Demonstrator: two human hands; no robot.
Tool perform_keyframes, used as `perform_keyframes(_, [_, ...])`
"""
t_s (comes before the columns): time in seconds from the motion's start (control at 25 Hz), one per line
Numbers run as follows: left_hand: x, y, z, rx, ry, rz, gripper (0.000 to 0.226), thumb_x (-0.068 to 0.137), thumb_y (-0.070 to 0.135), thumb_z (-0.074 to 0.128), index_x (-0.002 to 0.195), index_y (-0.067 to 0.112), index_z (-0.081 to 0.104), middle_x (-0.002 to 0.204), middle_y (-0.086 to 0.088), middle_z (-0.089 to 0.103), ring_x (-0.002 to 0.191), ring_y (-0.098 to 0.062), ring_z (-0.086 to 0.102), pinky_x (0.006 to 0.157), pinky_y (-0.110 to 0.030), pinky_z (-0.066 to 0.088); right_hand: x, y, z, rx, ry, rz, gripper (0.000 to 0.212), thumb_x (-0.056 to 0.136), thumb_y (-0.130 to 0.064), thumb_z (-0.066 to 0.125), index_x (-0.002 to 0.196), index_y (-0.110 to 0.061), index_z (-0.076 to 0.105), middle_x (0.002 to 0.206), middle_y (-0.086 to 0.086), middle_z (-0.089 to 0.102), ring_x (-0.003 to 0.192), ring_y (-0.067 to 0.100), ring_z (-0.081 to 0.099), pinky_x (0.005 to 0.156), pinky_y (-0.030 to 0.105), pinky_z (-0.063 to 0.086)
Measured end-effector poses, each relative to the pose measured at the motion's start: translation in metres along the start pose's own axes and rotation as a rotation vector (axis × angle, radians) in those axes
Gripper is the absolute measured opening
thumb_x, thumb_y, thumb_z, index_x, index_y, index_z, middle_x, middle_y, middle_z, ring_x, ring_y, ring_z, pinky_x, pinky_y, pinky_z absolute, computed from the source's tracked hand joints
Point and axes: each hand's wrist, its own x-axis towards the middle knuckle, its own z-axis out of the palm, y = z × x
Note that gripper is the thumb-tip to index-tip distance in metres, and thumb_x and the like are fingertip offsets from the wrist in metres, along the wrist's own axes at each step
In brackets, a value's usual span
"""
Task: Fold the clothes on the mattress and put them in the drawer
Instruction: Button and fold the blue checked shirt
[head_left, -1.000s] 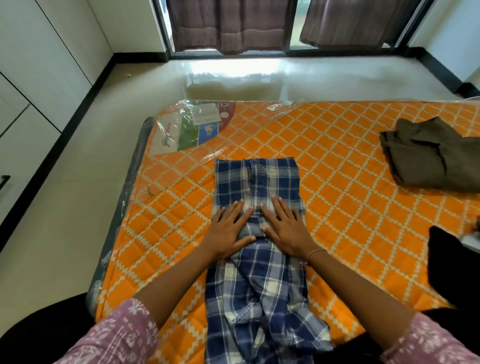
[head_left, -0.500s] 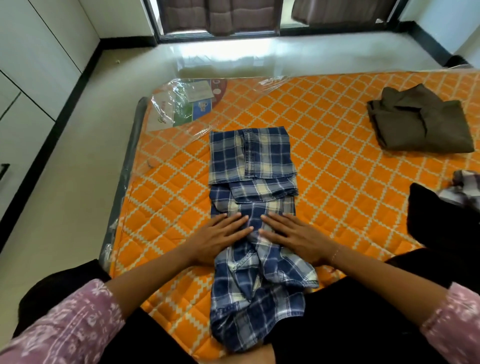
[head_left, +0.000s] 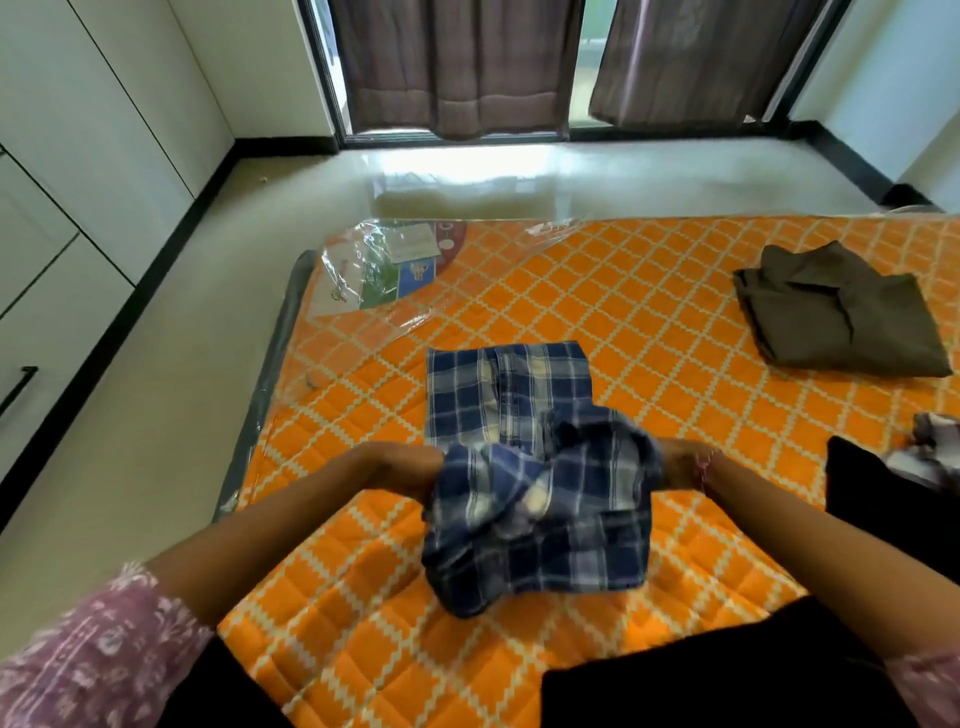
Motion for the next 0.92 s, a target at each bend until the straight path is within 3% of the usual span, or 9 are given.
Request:
perform_keyframes(0.08, [0.005,0.018,-0.03,-0.331,0.062,0.007,0.02,0.097,0.02,0.042,0.091,0.008,0.057,0.092,-0.009,0.064,0.077,-0.021,0.061,0.076,-0.034,0.053,0.023,-0.031,-0.001,0.171,0.146,0.103,0.028,0.102,-0.019,0.038,0.087,0.001,0.051,0.07,0.014,0.064,0.057,0.015,0.061,0.055,0.02,0.051])
perform_keyframes(0.16, [0.019,0.019,-0.048,-0.57,0.211,-0.013,0.029,0.099,0.029,0.041,0.09,0.007,0.058,0.091,-0.01,0.062,0.074,-0.022,0.062,0.071,-0.034,0.051,0.039,-0.048,0.023,0.152,0.16,0.112,0.038,0.102,-0.011,0.036,0.068,0.0,0.047,0.06,0.014,0.057,0.041,0.01,0.056,0.043,0.017,0.045])
perform_keyframes(0.32, [0.049,-0.017,-0.038,-0.793,0.512,-0.17,0.058,0.09,0.062,0.043,0.092,0.009,0.068,0.085,-0.01,0.074,0.078,-0.026,0.069,0.065,-0.033,0.054,0.049,-0.043,0.049,0.121,0.148,0.172,0.048,0.09,-0.056,0.051,0.096,-0.011,0.066,0.09,0.016,0.071,0.08,0.03,0.07,0.065,0.036,0.053])
perform_keyframes(0.4, [0.058,-0.021,-0.045,-0.826,0.593,-0.12,0.052,0.087,0.053,0.057,0.109,0.006,0.065,0.098,-0.012,0.073,0.087,-0.028,0.068,0.071,-0.036,0.053,0.053,-0.041,0.045,0.171,0.248,0.115,0.046,0.086,-0.053,0.059,0.099,-0.009,0.064,0.092,0.015,0.068,0.083,0.031,0.067,0.062,0.033,0.053])
perform_keyframes(0.48, [0.065,-0.011,-0.062,-0.911,0.73,-0.016,0.048,0.085,0.036,0.068,0.117,0.001,0.062,0.105,-0.016,0.07,0.086,-0.029,0.067,0.071,-0.037,0.055,0.064,-0.052,0.046,0.221,0.382,-0.01,0.031,0.087,-0.038,0.066,0.089,-0.008,0.061,0.077,0.009,0.061,0.061,0.02,0.061,0.046,0.023,0.047])
perform_keyframes(0.56, [0.069,0.004,-0.073,-0.93,0.856,0.064,0.041,0.086,0.025,0.068,0.118,0.0,0.061,0.102,-0.017,0.069,0.079,-0.027,0.066,0.066,-0.034,0.055,0.074,-0.071,0.054,0.26,0.437,-0.123,0.025,0.091,-0.026,0.063,0.103,-0.004,0.063,0.09,0.012,0.065,0.066,0.02,0.061,0.055,0.029,0.049])
perform_keyframes(0.72, [0.079,0.012,-0.082,-0.909,0.991,0.167,0.035,0.088,0.029,0.066,0.11,0.001,0.065,0.094,-0.015,0.07,0.073,-0.025,0.065,0.06,-0.03,0.055,0.089,-0.096,0.05,0.447,0.327,-0.063,0.042,0.097,-0.044,0.046,0.1,-0.006,0.065,0.081,0.009,0.072,0.066,0.025,0.067,0.058,0.036,0.052])
perform_keyframes(0.84, [0.089,0.009,-0.085,-0.919,0.967,0.047,0.055,0.087,0.045,0.062,0.121,0.002,0.06,0.118,-0.018,0.062,0.105,-0.035,0.06,0.087,-0.045,0.051,0.098,-0.09,0.043,0.243,0.36,0.041,0.05,0.097,-0.045,0.046,0.115,-0.001,0.061,0.113,0.017,0.065,0.1,0.034,0.063,0.082,0.045,0.052])
perform_keyframes(0.92, [0.094,0.012,-0.088,-0.928,0.971,0.05,0.051,0.088,0.035,0.065,0.129,0.006,0.054,0.127,-0.016,0.058,0.112,-0.036,0.055,0.086,-0.043,0.048,0.104,-0.09,0.046,0.29,0.485,-0.012,0.054,0.098,-0.044,0.046,0.121,0.003,0.057,0.12,0.017,0.061,0.108,0.035,0.058,0.089,0.044,0.048])
